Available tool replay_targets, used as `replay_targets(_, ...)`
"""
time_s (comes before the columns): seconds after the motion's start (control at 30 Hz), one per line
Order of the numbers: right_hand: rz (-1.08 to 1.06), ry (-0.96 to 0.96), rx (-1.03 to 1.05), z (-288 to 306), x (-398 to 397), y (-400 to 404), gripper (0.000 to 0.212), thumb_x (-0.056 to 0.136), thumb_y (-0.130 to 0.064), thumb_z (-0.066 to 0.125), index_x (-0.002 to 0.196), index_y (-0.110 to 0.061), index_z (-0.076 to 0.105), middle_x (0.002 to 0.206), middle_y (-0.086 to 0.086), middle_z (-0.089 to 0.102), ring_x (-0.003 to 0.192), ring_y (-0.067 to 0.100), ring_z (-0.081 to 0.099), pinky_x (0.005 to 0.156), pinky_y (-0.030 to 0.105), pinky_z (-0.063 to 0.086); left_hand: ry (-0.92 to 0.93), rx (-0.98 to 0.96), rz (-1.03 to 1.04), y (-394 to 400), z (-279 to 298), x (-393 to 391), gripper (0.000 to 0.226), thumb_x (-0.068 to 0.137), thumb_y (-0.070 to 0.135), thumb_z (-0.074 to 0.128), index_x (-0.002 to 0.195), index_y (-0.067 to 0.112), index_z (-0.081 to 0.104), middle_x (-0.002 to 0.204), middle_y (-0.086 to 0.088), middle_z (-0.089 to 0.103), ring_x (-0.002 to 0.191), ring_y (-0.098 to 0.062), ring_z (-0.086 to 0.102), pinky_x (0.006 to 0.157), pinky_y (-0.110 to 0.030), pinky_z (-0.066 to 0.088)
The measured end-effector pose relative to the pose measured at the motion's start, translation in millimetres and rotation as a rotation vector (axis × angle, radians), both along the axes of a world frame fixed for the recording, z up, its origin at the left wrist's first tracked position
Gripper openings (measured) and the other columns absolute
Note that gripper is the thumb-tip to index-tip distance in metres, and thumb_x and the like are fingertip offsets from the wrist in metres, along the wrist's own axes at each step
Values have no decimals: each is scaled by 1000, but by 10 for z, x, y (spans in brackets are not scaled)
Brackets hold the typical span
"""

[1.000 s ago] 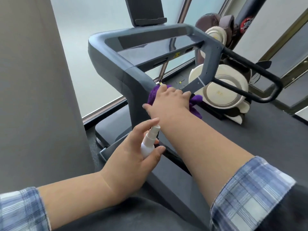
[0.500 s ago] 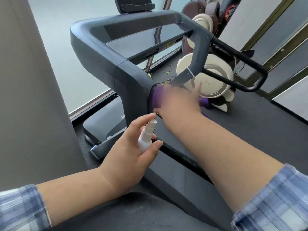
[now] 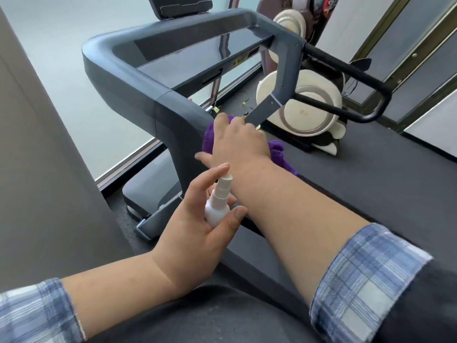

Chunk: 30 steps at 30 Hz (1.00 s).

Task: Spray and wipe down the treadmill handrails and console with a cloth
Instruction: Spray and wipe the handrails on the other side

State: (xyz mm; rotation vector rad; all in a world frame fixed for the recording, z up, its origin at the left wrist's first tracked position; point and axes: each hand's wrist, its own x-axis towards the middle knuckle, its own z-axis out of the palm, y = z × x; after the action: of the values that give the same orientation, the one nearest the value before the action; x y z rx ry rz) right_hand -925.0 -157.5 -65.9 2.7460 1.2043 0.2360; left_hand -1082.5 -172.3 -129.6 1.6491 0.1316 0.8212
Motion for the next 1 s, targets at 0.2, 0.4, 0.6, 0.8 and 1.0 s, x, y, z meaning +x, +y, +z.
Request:
replay_targets(0.2,28,31,81,-25,190,-446,79,80,-75,61,131,-19,40,115,13,60,105,37,62,81,45,50,44,-13,-22,-221,-41,57,58,90,37,66,137,56,38,99,10,59,88,-10,59,79,-10,45)
replay_targets(0.4,-7,63,86,-2,282,-1128,79,80,-77,56,136,-25,39,108,8,61,99,34,62,83,45,53,92,21,52,-278,-83,19,56,90,46,64,137,59,36,104,16,59,94,-15,62,81,-11,45)
replay_targets(0.6,-6,-82,67,-100,182,-579,70,81,-71,64,120,-15,48,115,12,62,103,33,64,79,42,49,96,39,109,-181,-145,-162,57,90,41,63,136,59,36,101,13,58,96,-16,60,85,-12,44)
replay_targets(0.8,58,-42,70,-104,108,0,80,86,-72,56,142,-17,36,131,16,54,117,35,56,89,46,45,99,59,81,-207,-67,-184,57,88,43,64,134,62,36,101,13,58,96,-14,59,83,-10,43)
replay_targets(1.0,105,42,108,-59,197,-387,67,92,-69,47,143,-27,35,127,16,54,114,39,56,87,47,45,88,103,-4,-460,-7,-2,57,89,42,65,135,61,36,102,12,60,95,-13,60,82,-10,45)
